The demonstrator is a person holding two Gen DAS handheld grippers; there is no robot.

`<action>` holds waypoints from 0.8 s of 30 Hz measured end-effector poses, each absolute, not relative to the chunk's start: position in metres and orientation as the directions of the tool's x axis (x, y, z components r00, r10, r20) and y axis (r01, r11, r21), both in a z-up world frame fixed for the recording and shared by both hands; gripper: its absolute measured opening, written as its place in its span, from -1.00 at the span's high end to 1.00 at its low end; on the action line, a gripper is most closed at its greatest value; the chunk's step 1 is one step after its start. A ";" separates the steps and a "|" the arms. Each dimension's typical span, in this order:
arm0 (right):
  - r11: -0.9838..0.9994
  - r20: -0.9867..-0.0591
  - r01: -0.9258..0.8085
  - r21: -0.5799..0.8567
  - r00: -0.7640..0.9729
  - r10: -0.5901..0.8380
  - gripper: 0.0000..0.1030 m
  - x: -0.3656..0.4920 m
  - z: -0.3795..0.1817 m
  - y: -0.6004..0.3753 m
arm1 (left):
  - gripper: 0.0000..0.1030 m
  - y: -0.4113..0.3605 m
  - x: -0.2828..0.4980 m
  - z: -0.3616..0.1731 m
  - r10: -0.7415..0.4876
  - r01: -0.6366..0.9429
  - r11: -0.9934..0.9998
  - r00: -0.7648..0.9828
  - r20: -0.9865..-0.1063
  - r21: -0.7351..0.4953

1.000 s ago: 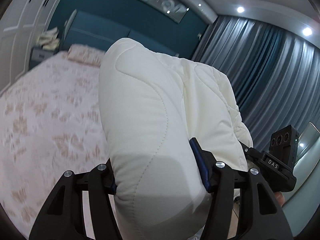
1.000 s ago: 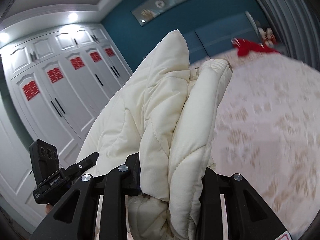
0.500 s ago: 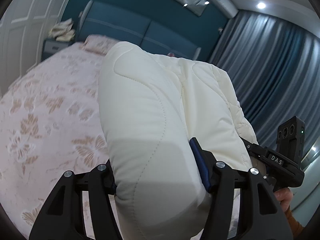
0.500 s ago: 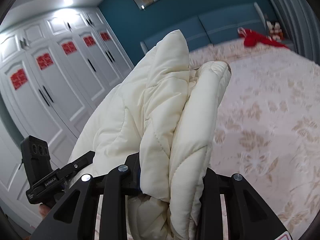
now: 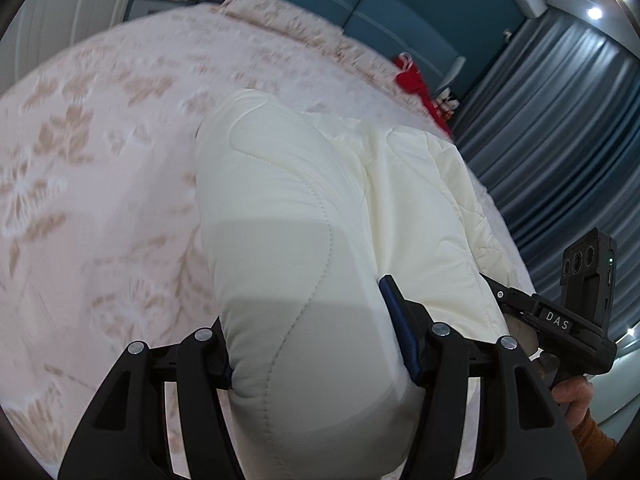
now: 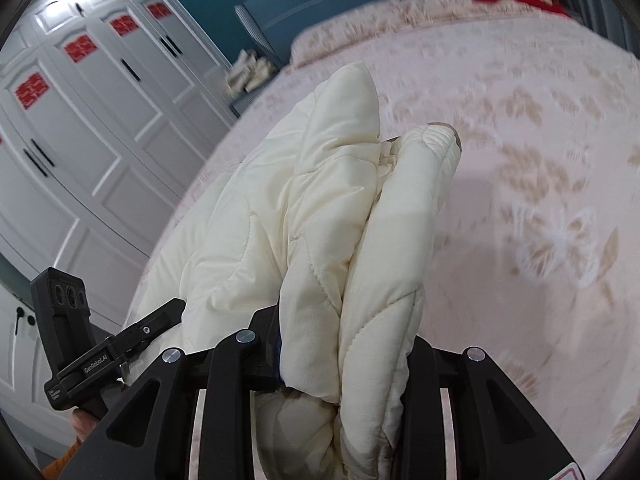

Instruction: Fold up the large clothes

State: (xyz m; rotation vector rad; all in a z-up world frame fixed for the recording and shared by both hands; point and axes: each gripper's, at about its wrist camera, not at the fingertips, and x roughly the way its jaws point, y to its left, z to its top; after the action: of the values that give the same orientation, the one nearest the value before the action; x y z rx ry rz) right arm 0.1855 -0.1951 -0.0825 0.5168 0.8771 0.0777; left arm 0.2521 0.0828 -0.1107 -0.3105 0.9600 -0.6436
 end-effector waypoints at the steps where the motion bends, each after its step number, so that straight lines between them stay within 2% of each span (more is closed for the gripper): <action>1: 0.874 -0.722 0.149 0.462 0.635 0.273 0.42 0.185 -0.090 -0.195 | -0.12 0.085 0.251 -0.119 -0.632 0.363 0.775 0.407 -0.660 -0.518; 7: 0.859 -0.739 0.175 0.481 0.608 0.290 0.35 0.180 -0.121 -0.199 | -0.20 0.089 0.239 -0.137 -0.626 0.359 0.779 0.409 -0.664 -0.513; 12: 0.824 -0.749 0.228 0.519 0.586 0.309 0.01 0.174 -0.121 -0.211 | -0.38 0.091 0.236 -0.135 -0.578 0.298 0.816 0.419 -0.700 -0.496; 16: 0.819 -0.758 0.271 0.505 0.593 0.271 -0.12 0.148 -0.084 -0.223 | -0.39 0.093 0.227 -0.104 -0.472 0.276 0.881 0.449 -0.758 -0.385; 18: 0.830 -0.751 0.288 0.477 0.625 0.215 -0.24 0.129 -0.058 -0.233 | -0.44 0.097 0.217 -0.078 -0.401 0.276 0.914 0.519 -0.755 -0.296; 20: 0.844 -0.747 0.318 0.432 0.651 0.137 -0.26 0.113 -0.037 -0.241 | -0.45 0.097 0.208 -0.050 -0.334 0.273 0.939 0.575 -0.747 -0.209; 22: 0.881 -0.743 0.280 0.382 0.660 0.112 0.09 0.107 -0.011 -0.235 | -0.44 0.087 0.204 -0.023 -0.242 0.263 0.961 0.636 -0.733 -0.089; 23: 0.897 -0.745 0.261 0.357 0.658 0.106 0.53 0.109 -0.003 -0.230 | -0.44 0.083 0.205 -0.016 -0.217 0.260 0.964 0.648 -0.730 -0.055; 24: 0.924 -0.754 0.228 0.305 0.651 0.088 0.68 0.116 0.009 -0.216 | -0.44 0.073 0.206 -0.005 -0.175 0.254 0.967 0.664 -0.727 -0.001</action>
State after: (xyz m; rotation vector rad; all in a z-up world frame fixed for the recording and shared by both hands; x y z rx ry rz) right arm 0.1162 -0.2157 0.0087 0.3954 0.8637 -0.0820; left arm 0.2056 0.0728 -0.0054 0.1038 0.8094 -0.2431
